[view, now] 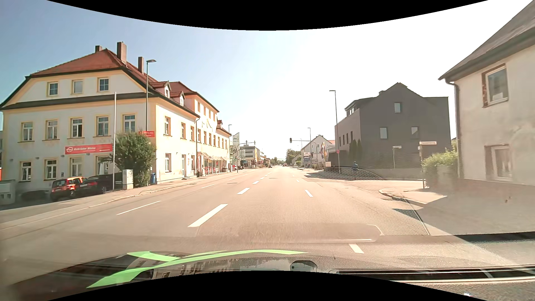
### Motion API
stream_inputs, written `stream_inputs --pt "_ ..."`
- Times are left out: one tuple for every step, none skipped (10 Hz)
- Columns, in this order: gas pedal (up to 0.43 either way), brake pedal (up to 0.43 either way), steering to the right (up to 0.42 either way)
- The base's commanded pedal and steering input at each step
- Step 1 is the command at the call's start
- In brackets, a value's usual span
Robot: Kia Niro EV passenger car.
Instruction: Follow the waypoints while adhering to traffic rules and regulations
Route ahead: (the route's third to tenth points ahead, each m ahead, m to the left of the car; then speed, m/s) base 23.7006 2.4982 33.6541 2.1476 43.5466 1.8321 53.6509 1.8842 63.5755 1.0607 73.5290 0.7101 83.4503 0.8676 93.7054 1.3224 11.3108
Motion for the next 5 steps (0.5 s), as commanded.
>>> stream_inputs --pt "0.138 0.000 -0.002" --pt "0.138 0.000 -0.002" --pt "0.138 0.000 -0.004" --pt "0.138 0.000 -0.004" --pt "0.138 0.000 -0.004"
